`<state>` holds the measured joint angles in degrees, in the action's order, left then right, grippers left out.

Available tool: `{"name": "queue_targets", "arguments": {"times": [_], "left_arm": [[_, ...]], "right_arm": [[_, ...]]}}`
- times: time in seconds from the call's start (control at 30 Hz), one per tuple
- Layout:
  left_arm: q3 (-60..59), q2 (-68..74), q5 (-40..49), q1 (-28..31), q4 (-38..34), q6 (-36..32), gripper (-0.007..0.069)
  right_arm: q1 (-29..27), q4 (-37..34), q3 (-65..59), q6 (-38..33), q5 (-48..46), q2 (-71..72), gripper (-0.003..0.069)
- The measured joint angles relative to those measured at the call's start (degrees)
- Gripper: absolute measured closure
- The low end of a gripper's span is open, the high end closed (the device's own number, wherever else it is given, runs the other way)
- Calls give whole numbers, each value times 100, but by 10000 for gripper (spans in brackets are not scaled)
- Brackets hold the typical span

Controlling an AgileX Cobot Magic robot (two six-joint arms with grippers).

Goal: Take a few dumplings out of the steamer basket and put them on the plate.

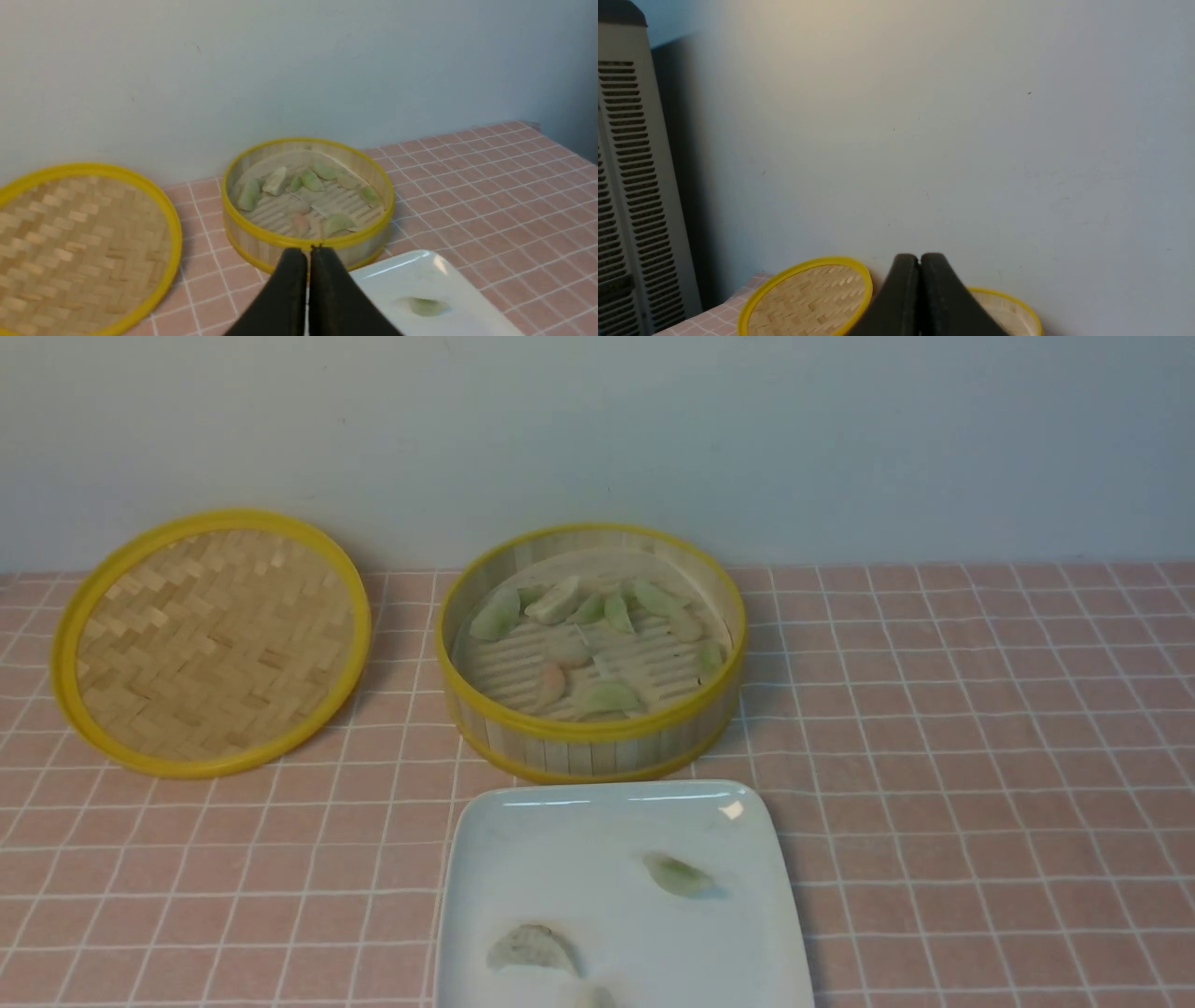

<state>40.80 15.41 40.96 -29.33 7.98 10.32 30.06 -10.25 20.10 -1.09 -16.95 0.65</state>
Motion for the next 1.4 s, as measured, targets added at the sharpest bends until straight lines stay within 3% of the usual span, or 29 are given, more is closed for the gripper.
{"name": "queue_targets", "arguments": {"times": [0.23, 0.43, 0.63, 1.4], "left_arm": [[-2079, -1232, -1255, 1837, -1348, -2273, 631], [-3383, -1601, -1479, 2510, -1574, -2538, 631], [-4181, -1603, -1645, 2575, -1574, -2260, 631], [-4224, -1608, -1865, 2575, -1600, -2247, 631]], "right_arm": [[0, 0, 0, 0, 0, 0, 673], [0, 0, 0, -22, -7, 0, 673], [0, 0, 0, -99, -7, 0, 673], [0, 0, 0, -116, -7, 0, 673]]}}
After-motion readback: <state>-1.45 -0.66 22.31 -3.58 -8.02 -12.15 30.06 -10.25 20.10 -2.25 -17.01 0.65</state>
